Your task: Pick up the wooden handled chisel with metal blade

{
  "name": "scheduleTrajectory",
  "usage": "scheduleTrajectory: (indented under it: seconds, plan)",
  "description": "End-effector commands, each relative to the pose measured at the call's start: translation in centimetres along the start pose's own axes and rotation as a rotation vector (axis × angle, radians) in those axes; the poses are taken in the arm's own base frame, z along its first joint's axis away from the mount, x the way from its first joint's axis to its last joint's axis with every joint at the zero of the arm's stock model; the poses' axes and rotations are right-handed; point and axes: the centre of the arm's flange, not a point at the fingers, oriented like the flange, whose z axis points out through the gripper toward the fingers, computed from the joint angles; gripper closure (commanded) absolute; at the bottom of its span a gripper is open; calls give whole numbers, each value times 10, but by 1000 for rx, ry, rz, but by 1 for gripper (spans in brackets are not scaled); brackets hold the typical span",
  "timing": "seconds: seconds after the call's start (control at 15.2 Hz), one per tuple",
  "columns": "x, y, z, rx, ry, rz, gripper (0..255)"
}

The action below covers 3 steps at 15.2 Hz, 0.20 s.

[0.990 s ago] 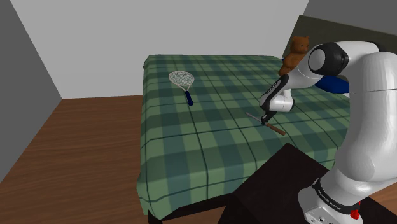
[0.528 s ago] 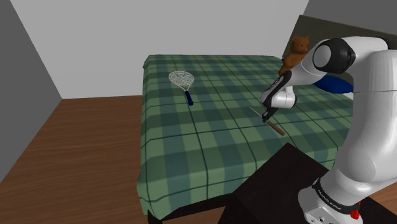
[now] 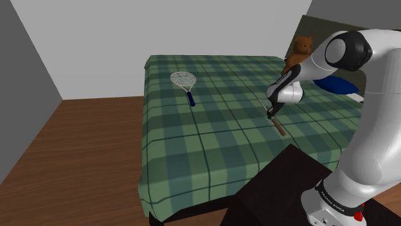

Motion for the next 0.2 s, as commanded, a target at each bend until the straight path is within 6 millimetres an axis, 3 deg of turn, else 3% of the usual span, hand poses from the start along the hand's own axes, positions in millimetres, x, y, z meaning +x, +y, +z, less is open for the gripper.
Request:
scheduleTrajectory:
  seconds: [0.0, 0.13]
  plan:
    - [1, 1, -10, 0, 0, 0, 255]
    - [1, 2, -11, 0, 0, 0, 255]
